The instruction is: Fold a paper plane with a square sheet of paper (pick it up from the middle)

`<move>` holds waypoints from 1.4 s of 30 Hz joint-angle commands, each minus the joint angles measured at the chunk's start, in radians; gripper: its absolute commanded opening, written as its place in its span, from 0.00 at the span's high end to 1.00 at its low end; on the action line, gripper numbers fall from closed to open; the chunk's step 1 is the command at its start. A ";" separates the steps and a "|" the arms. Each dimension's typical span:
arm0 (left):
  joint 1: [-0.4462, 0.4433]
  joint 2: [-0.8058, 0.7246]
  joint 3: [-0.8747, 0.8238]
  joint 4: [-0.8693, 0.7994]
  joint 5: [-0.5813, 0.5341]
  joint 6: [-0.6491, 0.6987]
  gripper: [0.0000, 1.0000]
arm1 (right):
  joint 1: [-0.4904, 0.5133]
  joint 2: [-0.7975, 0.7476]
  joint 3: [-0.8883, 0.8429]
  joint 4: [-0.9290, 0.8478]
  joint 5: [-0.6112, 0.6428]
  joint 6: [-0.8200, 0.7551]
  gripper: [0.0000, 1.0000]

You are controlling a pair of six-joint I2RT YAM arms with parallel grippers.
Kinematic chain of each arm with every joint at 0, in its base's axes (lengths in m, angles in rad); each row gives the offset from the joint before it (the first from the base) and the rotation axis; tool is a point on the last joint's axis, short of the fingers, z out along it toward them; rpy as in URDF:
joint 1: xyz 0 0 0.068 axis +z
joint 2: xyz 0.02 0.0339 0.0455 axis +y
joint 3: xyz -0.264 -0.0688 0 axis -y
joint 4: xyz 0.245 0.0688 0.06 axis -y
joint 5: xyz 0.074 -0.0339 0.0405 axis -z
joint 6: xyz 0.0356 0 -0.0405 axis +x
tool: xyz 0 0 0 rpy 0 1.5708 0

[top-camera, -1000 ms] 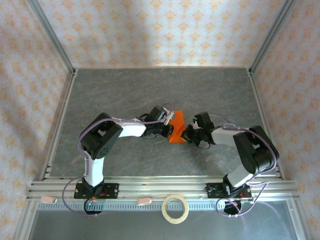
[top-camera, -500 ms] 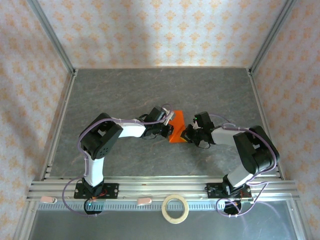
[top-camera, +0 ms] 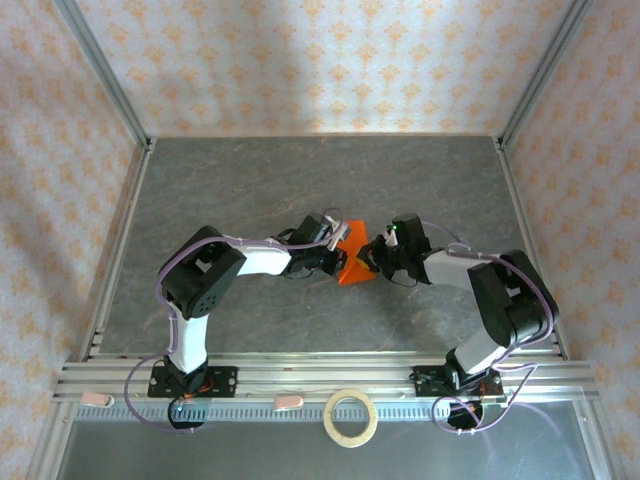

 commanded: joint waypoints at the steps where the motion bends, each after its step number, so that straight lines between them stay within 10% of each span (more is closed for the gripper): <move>1: 0.013 0.041 -0.019 -0.042 -0.014 0.016 1.00 | 0.000 0.025 0.034 0.054 -0.026 0.034 1.00; 42: 0.013 0.064 -0.002 -0.100 -0.015 0.037 1.00 | -0.070 0.175 0.093 -0.112 0.079 -0.073 1.00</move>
